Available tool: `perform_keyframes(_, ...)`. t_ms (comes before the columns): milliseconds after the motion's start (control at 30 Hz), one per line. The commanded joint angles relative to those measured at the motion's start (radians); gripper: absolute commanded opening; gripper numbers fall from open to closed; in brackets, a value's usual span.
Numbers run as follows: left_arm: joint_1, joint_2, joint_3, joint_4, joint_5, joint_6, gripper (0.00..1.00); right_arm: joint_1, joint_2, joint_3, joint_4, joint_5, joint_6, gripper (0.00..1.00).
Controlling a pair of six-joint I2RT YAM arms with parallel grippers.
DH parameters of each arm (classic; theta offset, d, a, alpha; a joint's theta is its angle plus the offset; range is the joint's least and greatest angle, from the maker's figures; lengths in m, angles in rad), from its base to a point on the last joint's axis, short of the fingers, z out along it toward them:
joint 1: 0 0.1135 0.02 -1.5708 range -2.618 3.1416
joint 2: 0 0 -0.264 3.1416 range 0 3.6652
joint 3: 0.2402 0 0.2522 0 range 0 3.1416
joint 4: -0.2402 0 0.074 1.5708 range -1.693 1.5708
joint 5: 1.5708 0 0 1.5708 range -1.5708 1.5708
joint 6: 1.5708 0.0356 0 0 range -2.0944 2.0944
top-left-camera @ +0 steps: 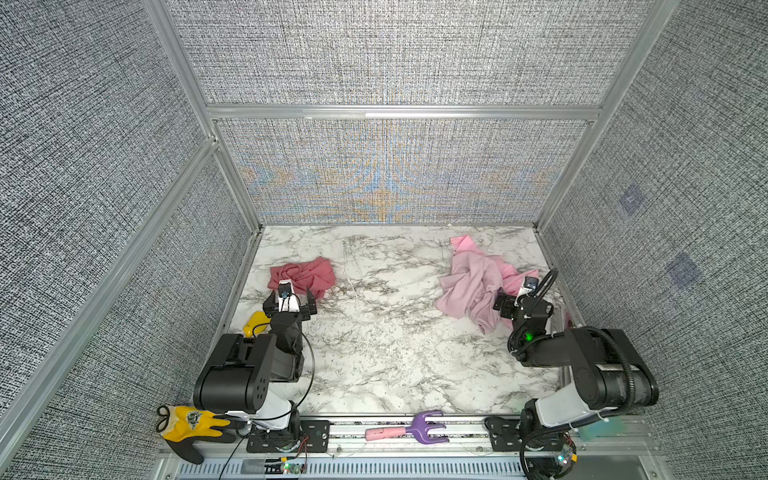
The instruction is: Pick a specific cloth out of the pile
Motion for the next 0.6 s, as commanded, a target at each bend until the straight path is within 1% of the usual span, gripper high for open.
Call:
perform_keyframes(0, 0.001, -0.004, 0.0, 0.005, 0.009, -0.001, 0.99, 0.001, 0.0, -0.001, 0.039, -0.004, 0.002, 0.99)
perform_keyframes(567, 0.0, -0.003, 0.003, 0.003, 0.009, 0.001, 0.99, 0.001, 0.0, 0.0, 0.039, -0.003, 0.002, 0.99)
